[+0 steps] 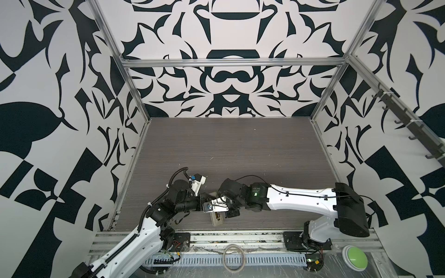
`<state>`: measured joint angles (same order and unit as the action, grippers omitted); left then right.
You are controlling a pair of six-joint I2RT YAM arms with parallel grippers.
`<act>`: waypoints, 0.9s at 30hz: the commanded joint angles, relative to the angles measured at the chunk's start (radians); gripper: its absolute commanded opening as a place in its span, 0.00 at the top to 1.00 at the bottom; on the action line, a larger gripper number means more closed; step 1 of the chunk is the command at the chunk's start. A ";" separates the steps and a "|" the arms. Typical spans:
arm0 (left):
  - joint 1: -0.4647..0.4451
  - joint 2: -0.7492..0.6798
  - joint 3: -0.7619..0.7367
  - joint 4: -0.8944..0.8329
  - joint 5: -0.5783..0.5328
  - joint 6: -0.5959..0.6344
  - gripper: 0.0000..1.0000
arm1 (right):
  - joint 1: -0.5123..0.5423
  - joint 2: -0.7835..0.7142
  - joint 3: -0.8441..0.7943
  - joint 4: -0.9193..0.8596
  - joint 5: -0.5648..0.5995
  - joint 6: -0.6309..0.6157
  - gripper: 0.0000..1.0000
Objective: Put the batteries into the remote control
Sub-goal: 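Press the battery deeper into the compartment with the right fingertips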
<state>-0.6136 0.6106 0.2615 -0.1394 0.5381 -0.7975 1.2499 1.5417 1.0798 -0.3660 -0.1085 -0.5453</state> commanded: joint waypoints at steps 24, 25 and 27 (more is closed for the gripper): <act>-0.002 -0.040 0.024 0.099 -0.010 -0.019 1.00 | 0.036 -0.086 -0.084 0.088 0.133 -0.001 0.84; -0.002 -0.041 0.027 0.089 -0.016 -0.014 1.00 | 0.036 -0.101 -0.092 0.098 0.132 -0.001 0.81; -0.002 -0.041 0.030 0.077 -0.025 -0.007 1.00 | 0.036 -0.123 -0.104 0.115 0.132 0.002 0.78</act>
<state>-0.6136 0.5835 0.2619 -0.1028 0.5068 -0.8135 1.2823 1.4624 0.9962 -0.2760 0.0067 -0.5480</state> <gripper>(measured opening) 0.245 0.217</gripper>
